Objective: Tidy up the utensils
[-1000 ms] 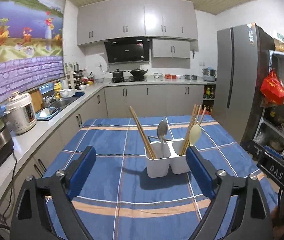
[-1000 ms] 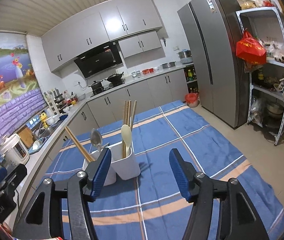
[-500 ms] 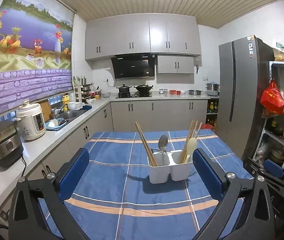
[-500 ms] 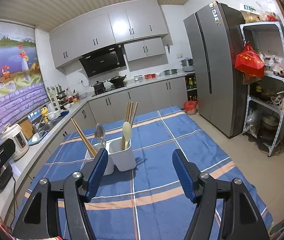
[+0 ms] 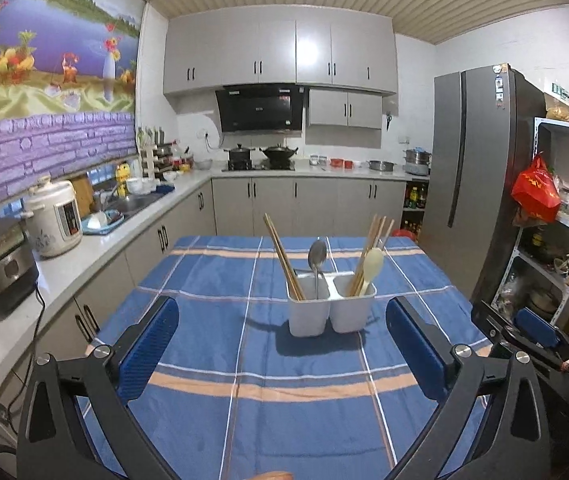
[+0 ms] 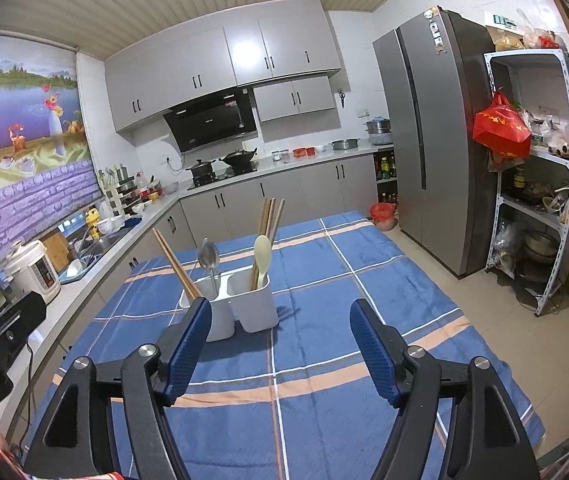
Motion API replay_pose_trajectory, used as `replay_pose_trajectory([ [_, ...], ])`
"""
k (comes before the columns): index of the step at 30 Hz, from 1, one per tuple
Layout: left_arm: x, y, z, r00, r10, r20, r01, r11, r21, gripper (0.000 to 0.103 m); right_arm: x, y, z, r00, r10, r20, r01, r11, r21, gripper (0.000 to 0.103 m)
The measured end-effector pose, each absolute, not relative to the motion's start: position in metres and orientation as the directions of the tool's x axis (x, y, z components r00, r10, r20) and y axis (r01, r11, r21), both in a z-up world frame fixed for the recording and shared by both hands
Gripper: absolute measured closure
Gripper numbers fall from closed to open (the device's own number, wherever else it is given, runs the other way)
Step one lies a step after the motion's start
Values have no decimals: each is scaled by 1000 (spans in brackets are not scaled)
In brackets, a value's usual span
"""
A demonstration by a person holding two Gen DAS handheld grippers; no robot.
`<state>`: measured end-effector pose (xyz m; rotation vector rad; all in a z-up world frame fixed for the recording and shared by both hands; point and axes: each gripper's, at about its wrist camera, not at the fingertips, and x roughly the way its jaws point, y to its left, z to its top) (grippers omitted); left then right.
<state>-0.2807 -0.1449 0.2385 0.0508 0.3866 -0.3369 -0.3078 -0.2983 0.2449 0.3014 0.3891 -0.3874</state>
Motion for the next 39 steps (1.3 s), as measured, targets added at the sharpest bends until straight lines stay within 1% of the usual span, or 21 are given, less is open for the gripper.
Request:
replay_pose_trajectory([
  [16, -271, -144, 214, 815, -299, -496, 334, 942, -18, 0, -301, -295, 232, 844, -288, -453, 404, 896, 183, 24],
  [32, -268, -172, 205, 775, -337, -535, 381, 924, -31, 0, -299, -307, 222, 807, -346, -479, 441, 892, 99, 22],
  [39, -266, -187, 196, 752, -343, -562, 398, 917, -27, 0, -297, -314, 217, 791, -354, -499, 454, 886, 92, 21],
])
